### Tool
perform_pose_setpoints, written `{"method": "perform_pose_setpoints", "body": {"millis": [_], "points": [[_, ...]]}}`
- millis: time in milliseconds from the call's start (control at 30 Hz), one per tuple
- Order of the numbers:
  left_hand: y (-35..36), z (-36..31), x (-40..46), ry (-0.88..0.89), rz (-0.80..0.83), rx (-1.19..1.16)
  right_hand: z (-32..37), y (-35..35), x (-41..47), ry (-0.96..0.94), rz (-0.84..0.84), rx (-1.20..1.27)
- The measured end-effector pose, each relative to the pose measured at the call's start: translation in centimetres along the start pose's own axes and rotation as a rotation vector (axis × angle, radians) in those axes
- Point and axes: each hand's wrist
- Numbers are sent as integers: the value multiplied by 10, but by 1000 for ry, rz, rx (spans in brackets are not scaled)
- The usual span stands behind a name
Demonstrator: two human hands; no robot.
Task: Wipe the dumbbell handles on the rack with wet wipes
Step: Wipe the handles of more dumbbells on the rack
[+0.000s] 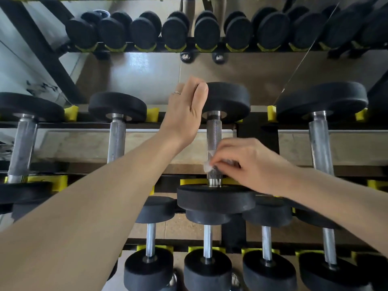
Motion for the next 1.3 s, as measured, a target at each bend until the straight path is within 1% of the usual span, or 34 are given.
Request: {"method": "perform_pose_setpoints", "body": {"millis": [33, 100, 133, 167, 267, 367, 400, 500, 533, 567, 600, 700, 733, 767, 867, 900, 967, 1033, 1067, 1100, 1133, 1200, 1233, 1267, 1300], "points": [[1, 1, 0, 7, -14, -6, -4, -6, 7, -1, -54, -14], [2, 3, 1, 17, -36, -40, -14, -14, 23, 4, -268, -81], [3, 4, 1, 12, -35, -58, -17, -14, 28, 17, -336, -103], [3, 4, 2, 0, -27, -63, -17, -10, 28, 32, -346, -101], [5, 6, 2, -16, -7, -31, -8, 8, 5, 71, -213, -7], [4, 5, 1, -20, -11, -34, -5, 4, -4, 64, -9, 67], [5, 4, 0, -13, -19, -32, -7, 1, 1, 55, -18, 51], [6, 4, 1, -34, -41, -56, -18, -3, 19, 77, -267, -35], [6, 4, 1, -41, -43, -55, -19, 0, 20, 93, -305, -46], [5, 4, 1, -42, -39, -49, -18, 4, 18, 97, -299, -42], [6, 4, 1, -39, -27, -41, -16, 8, 12, 97, -259, -25], [6, 6, 0, -36, -26, -24, -9, 6, -1, 76, -37, 41], [6, 5, -1, -27, -35, -21, -9, 1, 2, 64, 4, 36], [6, 5, -1, -21, -42, -23, -12, -4, 9, 61, -16, 19], [7, 5, -1, -41, -42, -40, -19, -8, 28, 128, -274, -39], [7, 6, -1, -49, -39, -40, -19, -4, 27, 145, -295, -34], [9, 7, 0, -48, -27, -26, -12, 4, 13, 144, -214, 2], [9, 9, 0, -37, -40, -12, -4, 6, -1, 127, -61, 68], [10, 9, 1, -27, -50, -13, -3, 3, -3, 117, -13, 85], [10, 9, 1, -17, -61, -18, -5, 0, 0, 105, -17, 79], [9, 8, 1, -14, -68, -26, -10, -3, 7, 105, -78, 60], [9, 7, 0, -38, -68, -34, -17, -4, 19, 145, -261, 8], [9, 6, 0, -46, -65, -29, -18, -1, 21, 161, -315, 0], [9, 6, -1, -47, -61, -27, -17, 6, 17, 162, -319, 6], [10, 6, -2, -41, -59, -33, -12, 13, 9, 151, -283, 19]]}}
Point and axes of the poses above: each hand's wrist, its own x-axis towards the middle knuckle, its own y-axis out of the palm, z = x × y, and after that the axes turned 11 degrees about -y, right-handed
